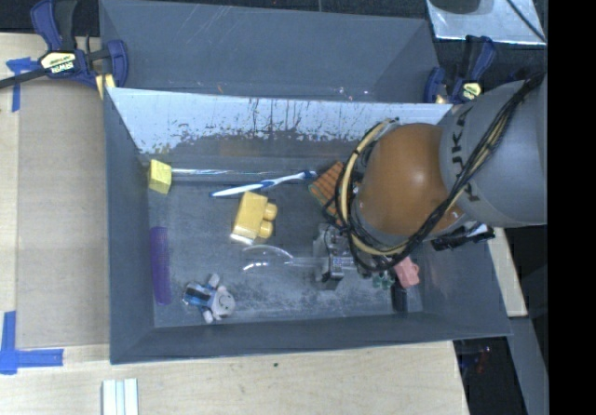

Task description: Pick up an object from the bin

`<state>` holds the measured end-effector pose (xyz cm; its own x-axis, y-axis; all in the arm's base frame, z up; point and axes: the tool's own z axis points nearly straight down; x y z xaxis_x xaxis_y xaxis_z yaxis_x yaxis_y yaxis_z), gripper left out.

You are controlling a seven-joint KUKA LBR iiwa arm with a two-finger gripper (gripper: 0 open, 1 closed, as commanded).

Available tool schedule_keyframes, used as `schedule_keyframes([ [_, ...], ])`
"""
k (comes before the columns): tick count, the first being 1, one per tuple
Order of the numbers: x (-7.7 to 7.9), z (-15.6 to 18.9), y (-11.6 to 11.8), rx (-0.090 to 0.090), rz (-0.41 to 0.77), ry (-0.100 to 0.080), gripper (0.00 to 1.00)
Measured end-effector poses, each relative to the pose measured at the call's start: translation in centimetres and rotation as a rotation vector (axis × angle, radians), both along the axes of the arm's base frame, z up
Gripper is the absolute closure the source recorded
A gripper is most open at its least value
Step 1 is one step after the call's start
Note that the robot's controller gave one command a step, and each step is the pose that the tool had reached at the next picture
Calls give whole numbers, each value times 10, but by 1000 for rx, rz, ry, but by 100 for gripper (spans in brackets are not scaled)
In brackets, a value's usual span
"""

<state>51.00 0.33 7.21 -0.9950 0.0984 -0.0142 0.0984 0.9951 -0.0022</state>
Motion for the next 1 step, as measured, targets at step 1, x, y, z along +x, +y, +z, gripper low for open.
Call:
schedule_keyframes([
  [1,-1,10,0,0,0,1,100],
])
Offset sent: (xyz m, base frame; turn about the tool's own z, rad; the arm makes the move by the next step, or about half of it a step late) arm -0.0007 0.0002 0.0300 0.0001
